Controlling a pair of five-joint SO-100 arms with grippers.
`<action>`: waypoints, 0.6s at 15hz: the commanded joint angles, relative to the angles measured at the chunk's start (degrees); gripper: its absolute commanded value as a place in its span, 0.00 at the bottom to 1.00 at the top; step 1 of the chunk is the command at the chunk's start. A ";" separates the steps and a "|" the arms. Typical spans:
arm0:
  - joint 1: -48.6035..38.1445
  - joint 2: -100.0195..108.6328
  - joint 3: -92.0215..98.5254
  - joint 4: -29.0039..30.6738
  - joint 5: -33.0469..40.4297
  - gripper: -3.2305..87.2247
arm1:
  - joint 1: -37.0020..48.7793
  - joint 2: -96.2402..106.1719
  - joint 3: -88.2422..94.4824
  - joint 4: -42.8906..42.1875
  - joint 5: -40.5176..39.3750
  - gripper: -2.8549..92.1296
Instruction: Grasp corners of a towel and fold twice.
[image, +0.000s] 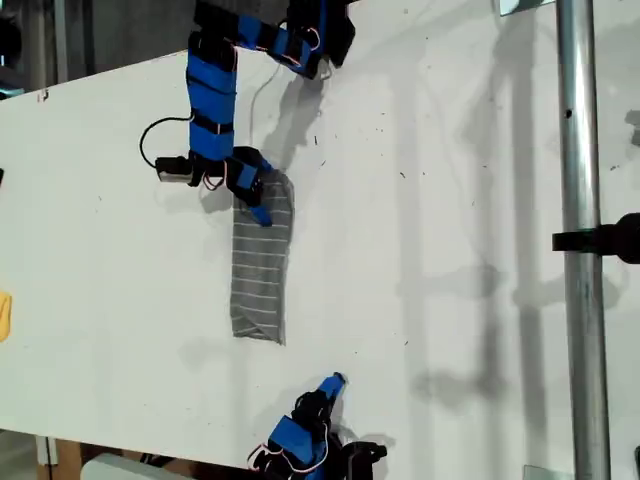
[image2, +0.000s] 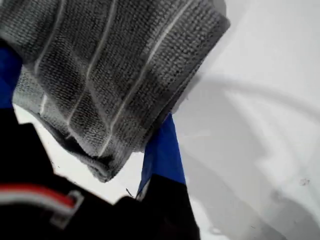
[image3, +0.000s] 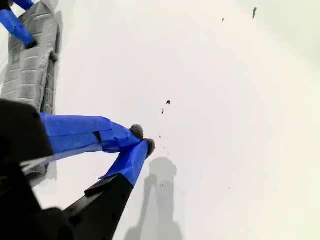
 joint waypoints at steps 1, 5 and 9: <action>0.79 0.35 0.26 0.26 -0.79 0.01 | 1.76 -6.06 -12.83 -0.18 -3.08 0.46; 1.67 0.35 0.26 0.35 -0.53 0.01 | 4.31 -3.96 -10.46 4.66 -6.77 0.03; 0.44 0.35 0.26 0.35 1.23 0.01 | 2.55 30.50 16.70 15.91 -5.36 0.03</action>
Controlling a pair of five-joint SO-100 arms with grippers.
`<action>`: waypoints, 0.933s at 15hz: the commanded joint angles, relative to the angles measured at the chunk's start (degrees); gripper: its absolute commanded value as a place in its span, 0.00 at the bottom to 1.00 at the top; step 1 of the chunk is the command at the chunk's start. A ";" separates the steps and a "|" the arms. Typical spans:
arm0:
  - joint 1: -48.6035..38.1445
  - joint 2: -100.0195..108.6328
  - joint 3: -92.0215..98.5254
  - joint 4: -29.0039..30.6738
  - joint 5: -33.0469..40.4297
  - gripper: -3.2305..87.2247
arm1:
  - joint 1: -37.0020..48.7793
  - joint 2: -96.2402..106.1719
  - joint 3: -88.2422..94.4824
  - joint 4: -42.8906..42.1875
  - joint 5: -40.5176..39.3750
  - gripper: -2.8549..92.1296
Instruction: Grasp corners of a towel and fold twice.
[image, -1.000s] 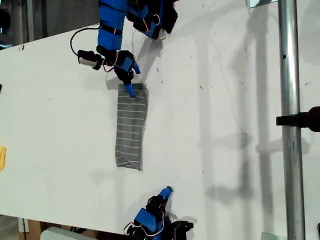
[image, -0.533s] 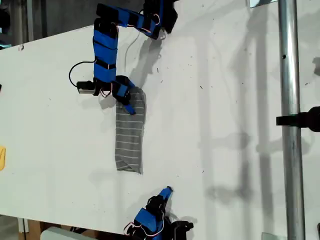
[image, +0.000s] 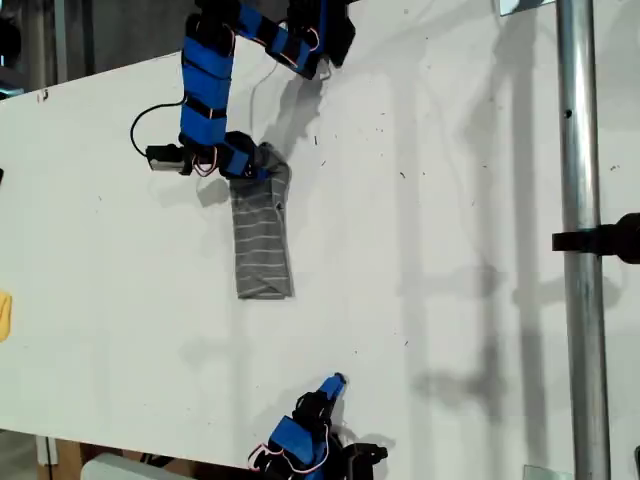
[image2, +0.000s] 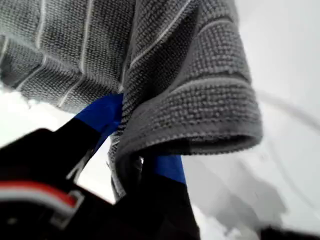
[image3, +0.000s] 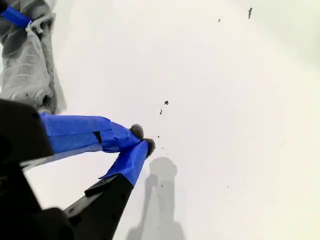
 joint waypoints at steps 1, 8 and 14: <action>-0.70 0.35 0.26 0.35 0.97 0.01 | -2.90 22.85 5.89 15.82 3.43 0.03; -1.05 0.35 -0.09 0.70 0.70 0.01 | -13.97 2.64 -21.62 6.50 3.87 0.03; -1.49 0.35 0.00 0.79 -0.44 0.01 | -15.82 -7.47 -34.01 -13.62 -2.20 0.44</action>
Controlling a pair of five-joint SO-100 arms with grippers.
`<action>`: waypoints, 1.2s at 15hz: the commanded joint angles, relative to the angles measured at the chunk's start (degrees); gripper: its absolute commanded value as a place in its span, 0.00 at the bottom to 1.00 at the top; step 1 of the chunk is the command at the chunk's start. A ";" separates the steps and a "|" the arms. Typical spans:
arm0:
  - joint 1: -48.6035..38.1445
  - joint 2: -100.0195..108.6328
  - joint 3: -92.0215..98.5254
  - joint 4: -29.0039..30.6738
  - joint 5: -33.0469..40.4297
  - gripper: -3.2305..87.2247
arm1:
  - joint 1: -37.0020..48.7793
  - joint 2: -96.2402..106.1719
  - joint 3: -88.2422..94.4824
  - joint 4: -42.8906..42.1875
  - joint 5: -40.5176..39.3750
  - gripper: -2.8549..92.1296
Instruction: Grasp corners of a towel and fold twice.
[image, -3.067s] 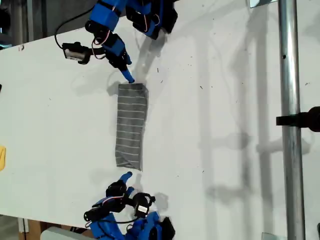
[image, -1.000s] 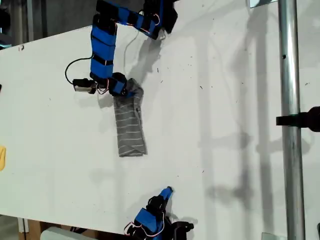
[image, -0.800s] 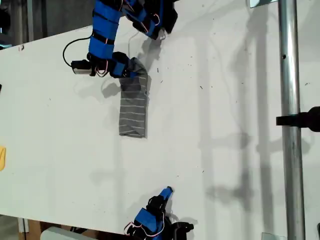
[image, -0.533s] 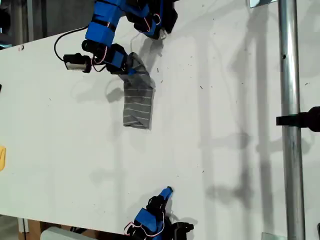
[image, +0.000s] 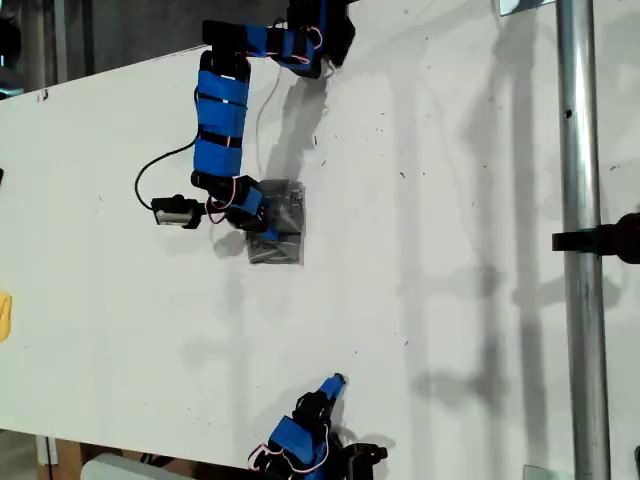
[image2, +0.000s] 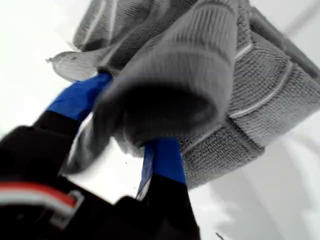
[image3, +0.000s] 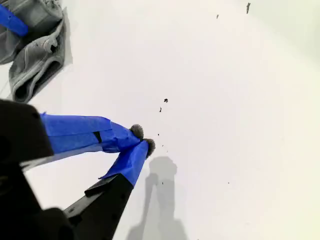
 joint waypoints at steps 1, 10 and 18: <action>-1.58 0.35 0.00 0.26 -0.53 0.01 | 0.00 15.56 -0.88 -13.27 -6.59 0.53; -6.86 0.35 0.00 0.35 16.17 0.04 | 6.15 103.71 74.62 -2.29 11.43 0.03; -6.77 0.35 0.26 -0.18 40.43 0.04 | 4.48 117.33 85.61 16.70 25.31 0.14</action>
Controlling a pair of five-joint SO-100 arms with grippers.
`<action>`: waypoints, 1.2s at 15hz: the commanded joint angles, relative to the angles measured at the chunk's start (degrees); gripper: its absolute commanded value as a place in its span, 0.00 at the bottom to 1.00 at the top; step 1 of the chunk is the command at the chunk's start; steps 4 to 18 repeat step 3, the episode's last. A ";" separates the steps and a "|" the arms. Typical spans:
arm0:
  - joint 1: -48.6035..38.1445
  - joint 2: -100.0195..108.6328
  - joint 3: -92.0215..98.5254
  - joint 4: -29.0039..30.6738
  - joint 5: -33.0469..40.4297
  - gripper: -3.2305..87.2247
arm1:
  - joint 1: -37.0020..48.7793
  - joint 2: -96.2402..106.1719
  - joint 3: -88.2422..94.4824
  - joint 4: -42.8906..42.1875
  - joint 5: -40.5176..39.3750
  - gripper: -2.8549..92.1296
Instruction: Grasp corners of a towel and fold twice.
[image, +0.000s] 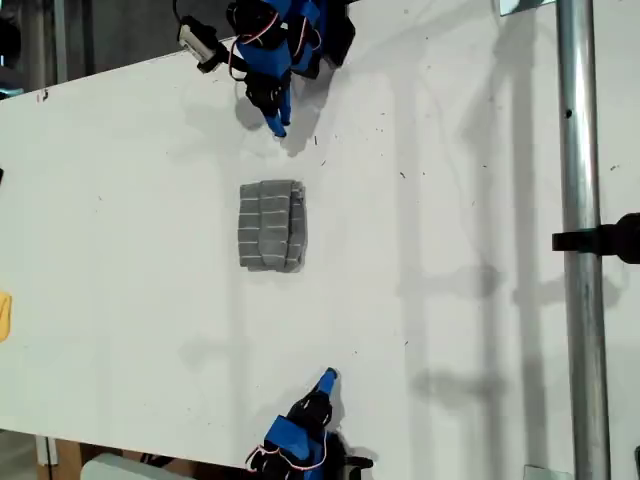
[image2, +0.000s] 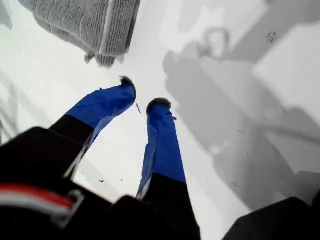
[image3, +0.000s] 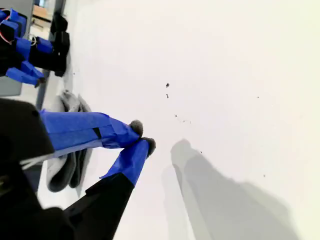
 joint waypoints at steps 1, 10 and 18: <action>-1.05 0.35 0.26 -0.18 0.35 0.04 | -1.05 0.09 -0.88 0.18 0.62 0.14; -1.05 0.35 0.26 -0.18 0.35 0.04 | -1.93 0.09 -0.88 0.18 0.53 0.14; -1.05 0.35 0.26 -0.18 0.35 0.04 | -1.93 0.09 -0.88 0.18 0.53 0.14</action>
